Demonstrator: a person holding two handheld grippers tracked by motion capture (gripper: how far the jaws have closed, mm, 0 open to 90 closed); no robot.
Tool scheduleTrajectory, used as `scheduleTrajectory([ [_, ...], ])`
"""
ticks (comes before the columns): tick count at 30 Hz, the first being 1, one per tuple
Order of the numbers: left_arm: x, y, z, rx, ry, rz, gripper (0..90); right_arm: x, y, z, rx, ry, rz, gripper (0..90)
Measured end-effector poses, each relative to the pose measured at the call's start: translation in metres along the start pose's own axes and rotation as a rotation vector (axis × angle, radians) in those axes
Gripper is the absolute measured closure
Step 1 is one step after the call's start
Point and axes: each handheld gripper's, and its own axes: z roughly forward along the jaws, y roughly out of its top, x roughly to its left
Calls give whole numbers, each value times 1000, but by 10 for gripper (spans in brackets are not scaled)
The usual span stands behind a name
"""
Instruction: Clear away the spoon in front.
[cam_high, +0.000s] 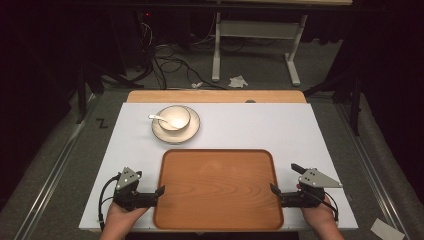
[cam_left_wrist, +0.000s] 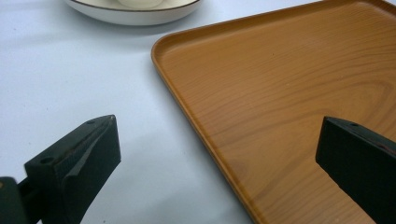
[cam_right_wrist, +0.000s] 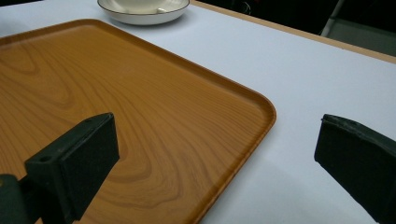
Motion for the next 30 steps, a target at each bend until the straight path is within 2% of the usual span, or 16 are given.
scheduleTrajectory([
  [7,2,-1,-3,-5,-14,9,5,2,-1,1,10,-5,-2,10],
  [12,4,-2,-4,-8,-26,-5,5,1,-2,4,25,-12,7,13],
  [19,2,0,-5,-21,-34,2,4,1,-3,2,26,-12,9,9],
  [21,2,0,-5,-13,-26,7,4,1,-2,2,28,-12,2,9],
  [26,4,-1,-7,-26,-20,-13,4,1,-2,3,34,-17,1,8],
  [30,5,-2,-9,-23,-16,-9,26,1,-1,2,33,-21,-10,8],
])
